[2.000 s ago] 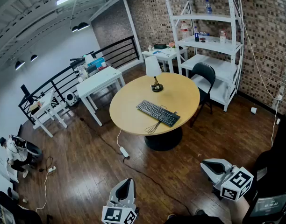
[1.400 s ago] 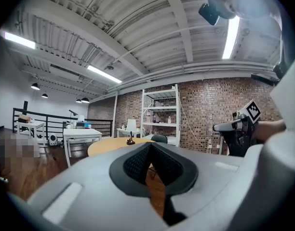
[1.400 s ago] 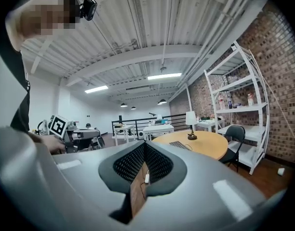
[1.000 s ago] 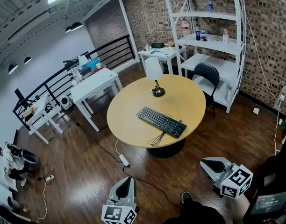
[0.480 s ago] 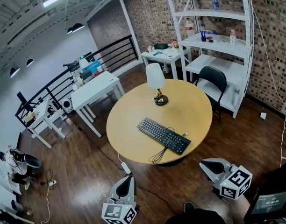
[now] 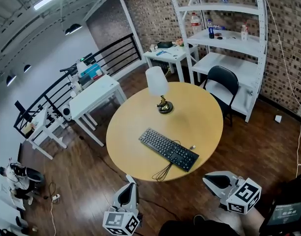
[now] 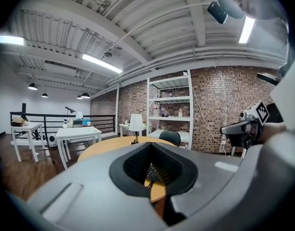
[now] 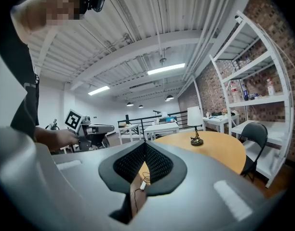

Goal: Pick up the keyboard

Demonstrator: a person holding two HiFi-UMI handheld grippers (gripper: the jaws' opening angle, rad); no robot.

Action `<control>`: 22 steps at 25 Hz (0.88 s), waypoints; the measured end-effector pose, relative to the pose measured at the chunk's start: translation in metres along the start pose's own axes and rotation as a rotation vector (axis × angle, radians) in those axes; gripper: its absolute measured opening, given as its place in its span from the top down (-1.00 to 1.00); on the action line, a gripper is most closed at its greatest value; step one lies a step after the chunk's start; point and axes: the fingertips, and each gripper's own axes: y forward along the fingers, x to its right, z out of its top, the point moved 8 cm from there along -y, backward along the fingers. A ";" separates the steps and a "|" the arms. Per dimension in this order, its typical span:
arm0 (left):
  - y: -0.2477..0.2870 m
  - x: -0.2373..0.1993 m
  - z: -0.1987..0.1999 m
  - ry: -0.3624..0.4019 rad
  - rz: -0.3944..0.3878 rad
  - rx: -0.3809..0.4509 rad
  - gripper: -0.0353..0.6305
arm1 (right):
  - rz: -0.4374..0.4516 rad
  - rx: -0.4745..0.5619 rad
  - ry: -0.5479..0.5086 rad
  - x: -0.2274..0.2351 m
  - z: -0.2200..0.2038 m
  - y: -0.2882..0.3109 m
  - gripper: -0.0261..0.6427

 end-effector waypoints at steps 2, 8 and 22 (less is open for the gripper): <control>0.012 -0.002 0.004 0.011 -0.010 0.000 0.88 | -0.009 -0.001 0.011 0.008 0.001 0.004 0.91; 0.050 -0.027 0.003 -0.002 -0.031 0.014 0.89 | -0.051 -0.015 0.021 0.025 0.001 0.028 0.91; 0.142 -0.146 0.017 0.020 -0.202 0.021 0.89 | -0.228 0.017 0.059 0.042 0.022 0.135 0.91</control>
